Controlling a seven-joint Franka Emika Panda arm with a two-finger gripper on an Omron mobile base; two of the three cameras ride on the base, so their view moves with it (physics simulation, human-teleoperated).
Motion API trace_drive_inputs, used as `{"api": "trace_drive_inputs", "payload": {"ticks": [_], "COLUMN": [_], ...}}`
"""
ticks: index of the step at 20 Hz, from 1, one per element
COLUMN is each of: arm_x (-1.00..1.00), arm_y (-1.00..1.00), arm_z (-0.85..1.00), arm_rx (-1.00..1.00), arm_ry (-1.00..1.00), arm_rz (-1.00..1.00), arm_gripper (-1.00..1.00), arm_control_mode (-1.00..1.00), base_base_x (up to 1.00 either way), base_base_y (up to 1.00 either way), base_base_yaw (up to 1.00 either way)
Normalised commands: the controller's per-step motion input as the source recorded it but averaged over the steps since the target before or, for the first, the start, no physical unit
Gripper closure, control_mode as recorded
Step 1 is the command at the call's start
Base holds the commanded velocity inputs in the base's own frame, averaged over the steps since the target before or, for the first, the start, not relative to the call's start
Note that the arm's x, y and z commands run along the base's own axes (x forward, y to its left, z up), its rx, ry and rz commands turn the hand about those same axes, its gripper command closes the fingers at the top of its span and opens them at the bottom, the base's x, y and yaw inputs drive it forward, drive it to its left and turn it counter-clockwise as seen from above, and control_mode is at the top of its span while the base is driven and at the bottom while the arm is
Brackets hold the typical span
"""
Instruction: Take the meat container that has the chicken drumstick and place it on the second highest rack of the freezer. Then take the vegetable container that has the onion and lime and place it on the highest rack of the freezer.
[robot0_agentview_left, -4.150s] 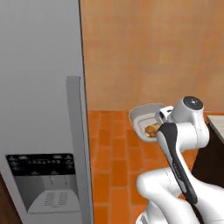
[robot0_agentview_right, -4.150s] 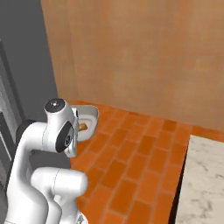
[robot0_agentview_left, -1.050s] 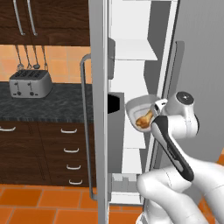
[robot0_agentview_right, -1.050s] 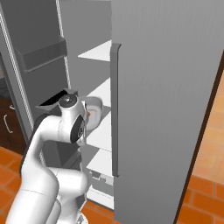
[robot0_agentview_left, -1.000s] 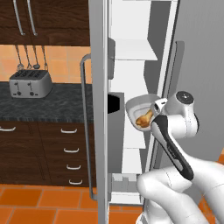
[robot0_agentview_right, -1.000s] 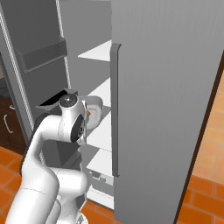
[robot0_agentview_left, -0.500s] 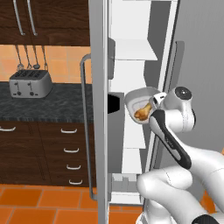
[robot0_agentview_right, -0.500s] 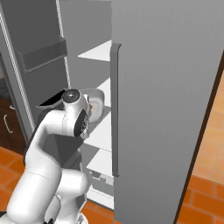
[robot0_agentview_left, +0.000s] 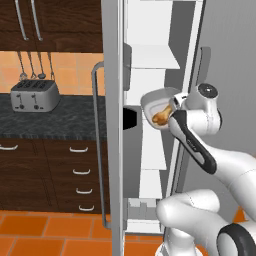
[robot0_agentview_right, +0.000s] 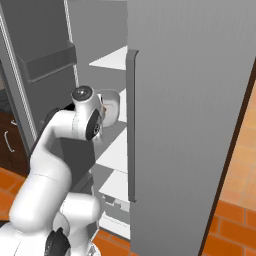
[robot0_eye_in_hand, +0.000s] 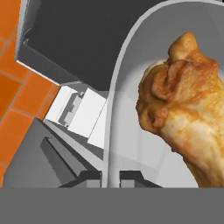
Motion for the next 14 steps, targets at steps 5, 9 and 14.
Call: {"api": "trace_drive_inputs", "payload": {"ticks": [5,9,14], "arm_x": [0.34,0.28,0.2], "arm_y": [0.04,0.12,0.06], "arm_z": [0.09,0.1,0.01], "arm_rx": [0.0,0.01,0.02], "arm_ry": [0.0,0.0,-0.01], "arm_rz": [0.0,-0.01,-0.11], "arm_gripper": [1.0,1.0,1.0], "arm_control_mode": [-1.0,-1.0,-1.0], "base_base_x": [0.0,0.0,0.0], "base_base_y": [0.0,0.0,0.0], "base_base_yaw": [0.0,0.0,0.0]}}
